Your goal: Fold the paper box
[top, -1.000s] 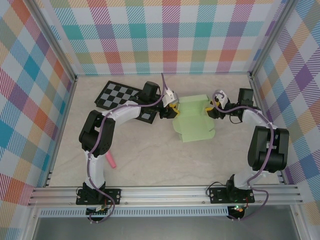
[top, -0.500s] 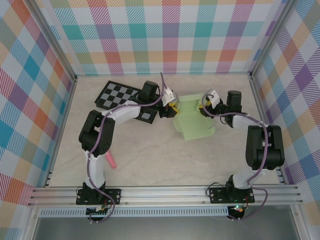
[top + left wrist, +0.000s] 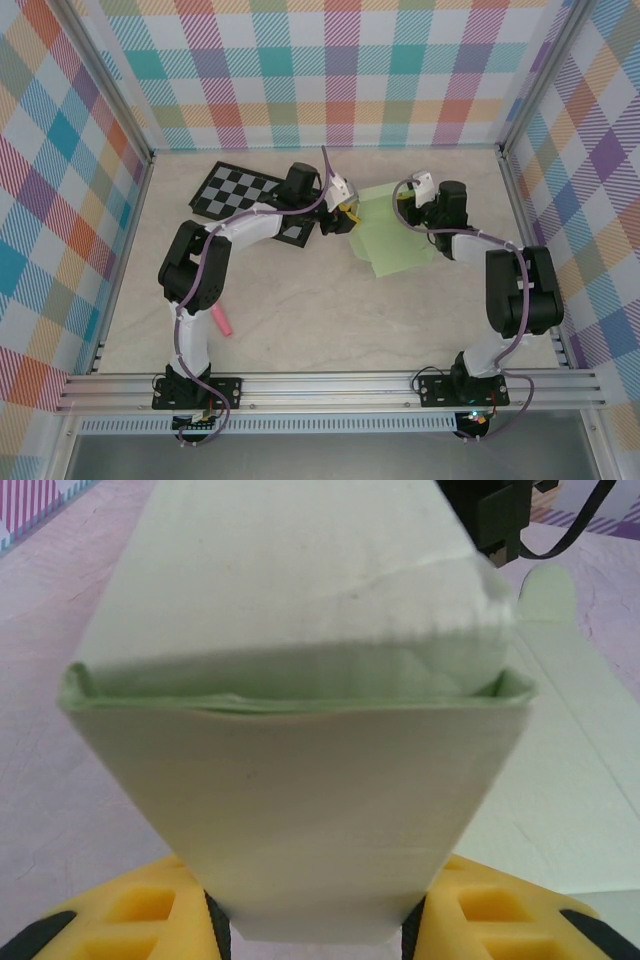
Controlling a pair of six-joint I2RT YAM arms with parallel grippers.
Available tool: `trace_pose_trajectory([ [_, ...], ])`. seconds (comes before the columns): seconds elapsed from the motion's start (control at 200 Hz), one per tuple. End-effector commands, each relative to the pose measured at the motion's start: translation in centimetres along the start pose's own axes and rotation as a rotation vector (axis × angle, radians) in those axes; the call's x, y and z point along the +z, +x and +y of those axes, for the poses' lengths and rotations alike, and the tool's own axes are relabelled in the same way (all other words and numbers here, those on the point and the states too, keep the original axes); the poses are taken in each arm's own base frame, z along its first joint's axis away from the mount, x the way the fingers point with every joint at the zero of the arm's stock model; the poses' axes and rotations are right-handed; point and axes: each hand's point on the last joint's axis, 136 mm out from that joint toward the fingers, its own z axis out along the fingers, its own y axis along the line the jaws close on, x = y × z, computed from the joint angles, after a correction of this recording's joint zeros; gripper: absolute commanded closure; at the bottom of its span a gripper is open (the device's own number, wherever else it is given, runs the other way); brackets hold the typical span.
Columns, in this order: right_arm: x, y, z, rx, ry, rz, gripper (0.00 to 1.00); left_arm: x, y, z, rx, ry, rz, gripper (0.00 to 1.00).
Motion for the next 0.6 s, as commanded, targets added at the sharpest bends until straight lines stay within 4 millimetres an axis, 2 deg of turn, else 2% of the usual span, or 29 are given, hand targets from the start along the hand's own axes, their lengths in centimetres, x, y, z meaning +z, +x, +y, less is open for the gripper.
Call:
trace_pose_trajectory([
  [0.0,0.6,-0.6,-1.3,0.03,0.102,-0.022,0.82,0.2,-1.4,-2.6,0.008,0.07,-0.038,0.66],
  [0.125,0.6,-0.7,-1.6,0.035,0.129,-0.017,0.9,0.3,-1.7,-2.4,-0.005,0.045,-0.043,0.66],
  [0.19,0.5,-0.8,-1.8,0.035,0.152,-0.024,0.91,0.5,-1.9,-2.2,-0.019,0.029,-0.053,0.66],
  [0.325,-0.1,-1.0,-2.8,0.056,0.258,-0.043,1.0,0.9,-2.4,-2.4,-0.053,0.021,-0.083,0.66],
  [0.54,-0.3,-1.4,-3.1,0.07,0.325,-0.06,1.0,1.2,-3.1,-3.1,-0.041,0.024,-0.097,0.66],
  [0.595,-0.1,-1.0,-3.5,0.03,0.344,-0.042,0.92,1.0,-3.3,-3.1,-0.038,0.019,-0.098,0.66],
])
